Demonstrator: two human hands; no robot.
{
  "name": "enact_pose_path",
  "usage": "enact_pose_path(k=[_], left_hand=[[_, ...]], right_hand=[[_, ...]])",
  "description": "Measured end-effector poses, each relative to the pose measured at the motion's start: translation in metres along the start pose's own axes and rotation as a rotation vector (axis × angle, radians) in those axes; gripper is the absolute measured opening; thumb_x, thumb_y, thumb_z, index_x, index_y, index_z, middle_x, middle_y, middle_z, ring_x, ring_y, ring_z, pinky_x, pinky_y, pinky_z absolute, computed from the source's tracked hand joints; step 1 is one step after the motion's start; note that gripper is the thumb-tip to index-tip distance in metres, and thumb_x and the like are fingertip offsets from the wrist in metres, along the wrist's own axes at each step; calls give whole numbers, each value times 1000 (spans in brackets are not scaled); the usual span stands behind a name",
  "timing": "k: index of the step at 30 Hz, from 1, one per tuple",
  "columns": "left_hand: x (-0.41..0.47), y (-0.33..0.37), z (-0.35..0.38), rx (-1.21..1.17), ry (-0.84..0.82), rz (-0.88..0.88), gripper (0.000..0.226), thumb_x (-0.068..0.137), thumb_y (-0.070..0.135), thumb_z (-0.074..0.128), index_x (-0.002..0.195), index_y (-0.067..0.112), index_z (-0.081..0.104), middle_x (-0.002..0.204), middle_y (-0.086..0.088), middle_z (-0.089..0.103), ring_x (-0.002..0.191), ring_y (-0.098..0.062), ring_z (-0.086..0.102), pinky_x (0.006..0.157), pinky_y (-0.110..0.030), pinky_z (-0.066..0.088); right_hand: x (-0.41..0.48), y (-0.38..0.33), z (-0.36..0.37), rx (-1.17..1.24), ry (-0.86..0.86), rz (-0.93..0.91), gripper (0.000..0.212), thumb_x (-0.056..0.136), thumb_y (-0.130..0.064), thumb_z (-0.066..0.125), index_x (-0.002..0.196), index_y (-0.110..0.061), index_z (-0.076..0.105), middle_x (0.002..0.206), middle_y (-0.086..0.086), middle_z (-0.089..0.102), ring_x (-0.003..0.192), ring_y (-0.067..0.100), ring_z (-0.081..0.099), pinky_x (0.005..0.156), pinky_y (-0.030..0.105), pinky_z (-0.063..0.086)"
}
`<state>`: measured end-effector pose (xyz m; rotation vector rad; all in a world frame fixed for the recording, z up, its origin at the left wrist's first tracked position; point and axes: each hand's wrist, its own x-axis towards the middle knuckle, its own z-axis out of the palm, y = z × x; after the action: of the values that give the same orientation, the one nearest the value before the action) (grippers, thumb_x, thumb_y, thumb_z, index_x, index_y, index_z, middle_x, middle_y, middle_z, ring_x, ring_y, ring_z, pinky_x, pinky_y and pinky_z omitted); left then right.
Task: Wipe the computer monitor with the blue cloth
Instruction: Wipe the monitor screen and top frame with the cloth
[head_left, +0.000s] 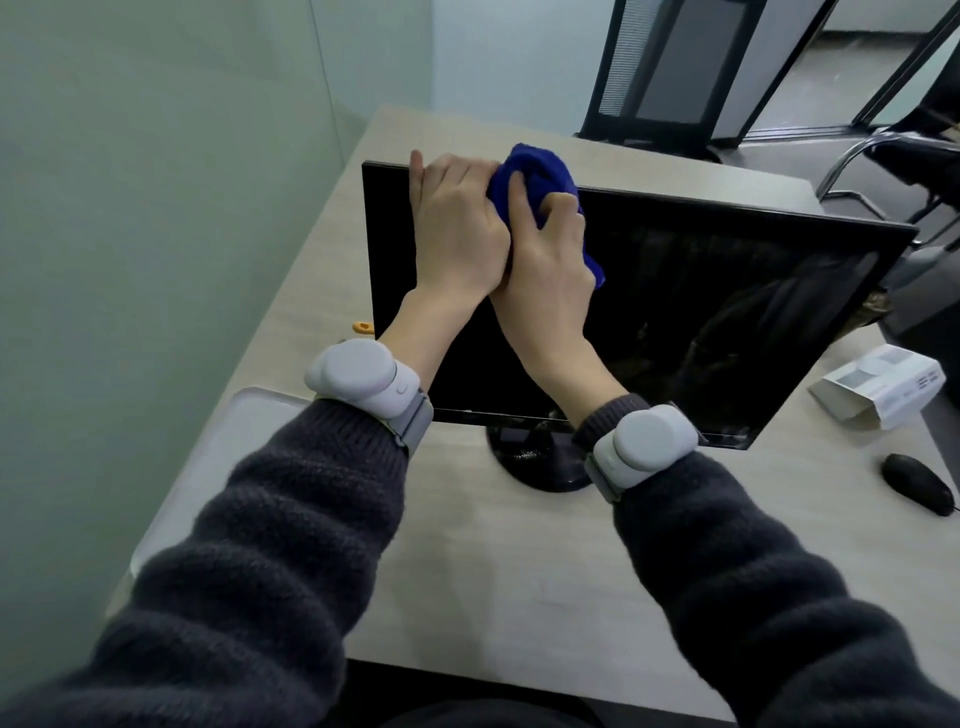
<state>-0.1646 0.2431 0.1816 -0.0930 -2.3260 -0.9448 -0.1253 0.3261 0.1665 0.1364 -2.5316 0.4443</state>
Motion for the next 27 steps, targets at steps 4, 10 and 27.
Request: enact_pose_path(k=[4,10,27], left_hand=[[0,0,4,3,11,49,41,83,9,34,109,12,65,108,-7,65,115,-25,51,117,-35,4],[-2,0,10,32,59,55,42,81,5,36,108,15,66,106,-4,67,115,-23,51,117,-35,6],[-2,8,10,-15,69,45,31,91,21,37,98,13,66,101,-3,67,110,-24,51,117,-39,9]], right_hand=[[-4,30,-8,-60,36,-35,56,89,-20,55,143,-15,41,120,16,51,105,29,50,51,39,50],[-23,59,-9,17,80,167,57,91,-18,54,145,-13,36,123,17,43,106,29,49,55,38,50],[-30,19,11,-122,-8,-68,35,83,-15,58,116,-4,60,103,15,58,86,30,56,37,33,42]])
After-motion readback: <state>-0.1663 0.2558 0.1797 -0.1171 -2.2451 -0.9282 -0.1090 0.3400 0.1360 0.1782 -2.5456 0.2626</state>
